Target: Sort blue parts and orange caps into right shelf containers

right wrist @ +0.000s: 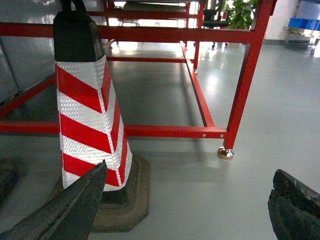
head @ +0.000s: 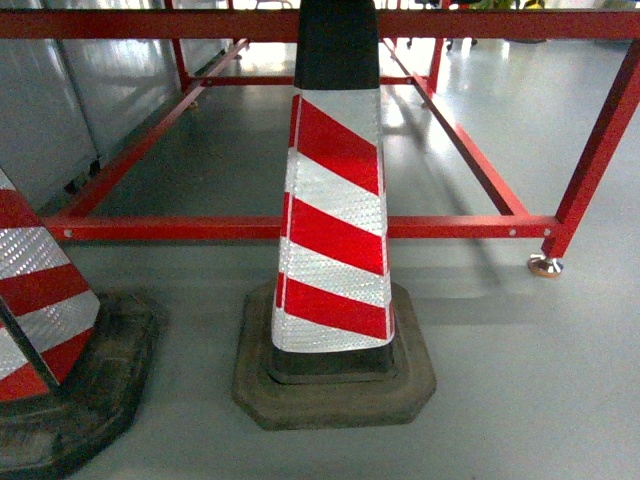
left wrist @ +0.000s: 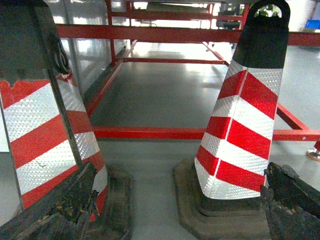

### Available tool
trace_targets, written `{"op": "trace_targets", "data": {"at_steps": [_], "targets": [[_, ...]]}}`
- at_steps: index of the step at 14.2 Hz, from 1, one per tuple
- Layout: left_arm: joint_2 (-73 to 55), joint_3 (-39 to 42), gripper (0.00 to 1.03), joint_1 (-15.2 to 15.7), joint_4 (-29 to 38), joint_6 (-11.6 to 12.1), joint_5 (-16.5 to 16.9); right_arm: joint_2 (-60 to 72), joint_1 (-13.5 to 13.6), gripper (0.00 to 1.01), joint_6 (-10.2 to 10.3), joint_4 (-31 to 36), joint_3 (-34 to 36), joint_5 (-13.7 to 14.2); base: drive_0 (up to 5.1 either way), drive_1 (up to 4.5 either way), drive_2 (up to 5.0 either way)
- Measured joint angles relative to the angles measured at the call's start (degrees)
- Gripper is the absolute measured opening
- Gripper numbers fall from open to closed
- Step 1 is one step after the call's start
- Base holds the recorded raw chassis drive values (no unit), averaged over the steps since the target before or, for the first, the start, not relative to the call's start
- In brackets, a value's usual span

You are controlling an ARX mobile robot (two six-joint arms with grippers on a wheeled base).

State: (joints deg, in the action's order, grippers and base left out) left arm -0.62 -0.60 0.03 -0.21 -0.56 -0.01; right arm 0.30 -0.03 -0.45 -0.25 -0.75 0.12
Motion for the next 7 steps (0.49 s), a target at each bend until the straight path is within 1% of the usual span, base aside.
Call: {"op": "trace_targets", "data": {"at_steps": [7], "targets": [[0.0, 0.0, 0.98, 0.0, 0.0, 0.0, 0.0, 0.0, 0.0, 0.98, 0.0, 0.0, 0.0, 0.0, 0.0, 0.00, 0.0]]}}
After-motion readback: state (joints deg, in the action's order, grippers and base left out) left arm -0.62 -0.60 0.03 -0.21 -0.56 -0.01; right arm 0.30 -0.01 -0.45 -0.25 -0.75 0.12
